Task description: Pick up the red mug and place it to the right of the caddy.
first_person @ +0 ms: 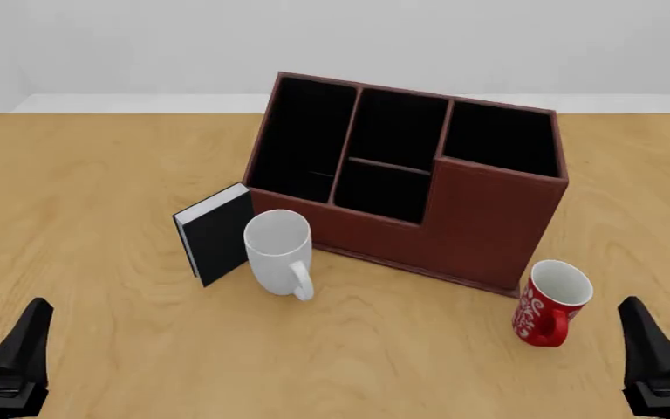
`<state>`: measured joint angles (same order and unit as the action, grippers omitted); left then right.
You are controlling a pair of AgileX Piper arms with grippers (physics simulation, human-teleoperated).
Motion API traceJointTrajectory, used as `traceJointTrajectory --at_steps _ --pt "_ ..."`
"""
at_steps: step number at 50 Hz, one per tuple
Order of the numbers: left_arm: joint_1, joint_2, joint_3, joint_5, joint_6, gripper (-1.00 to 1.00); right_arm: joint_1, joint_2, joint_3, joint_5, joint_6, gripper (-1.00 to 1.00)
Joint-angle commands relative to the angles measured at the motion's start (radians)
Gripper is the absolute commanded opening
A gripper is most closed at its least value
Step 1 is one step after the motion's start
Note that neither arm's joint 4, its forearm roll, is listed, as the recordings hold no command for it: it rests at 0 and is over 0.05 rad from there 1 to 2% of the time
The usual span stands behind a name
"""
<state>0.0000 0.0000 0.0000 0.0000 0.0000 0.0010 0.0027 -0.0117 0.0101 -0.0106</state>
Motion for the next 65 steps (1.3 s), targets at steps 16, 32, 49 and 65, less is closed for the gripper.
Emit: traceJointTrajectory --at_steps 16,32,49,65 --pt "0.000 0.000 0.000 0.000 0.000 1.00 0.065 0.155 -0.182 0.156 0.116 1.00" --pt "0.000 0.000 0.000 0.000 0.000 1.00 0.106 0.320 -0.134 0.123 0.161 1.00" --pt "0.000 0.000 0.000 0.000 0.000 1.00 0.056 0.467 -0.066 -0.024 0.166 1.00" --pt "0.000 0.000 0.000 0.000 0.000 1.00 0.019 0.592 -0.028 -0.152 0.186 1.00"
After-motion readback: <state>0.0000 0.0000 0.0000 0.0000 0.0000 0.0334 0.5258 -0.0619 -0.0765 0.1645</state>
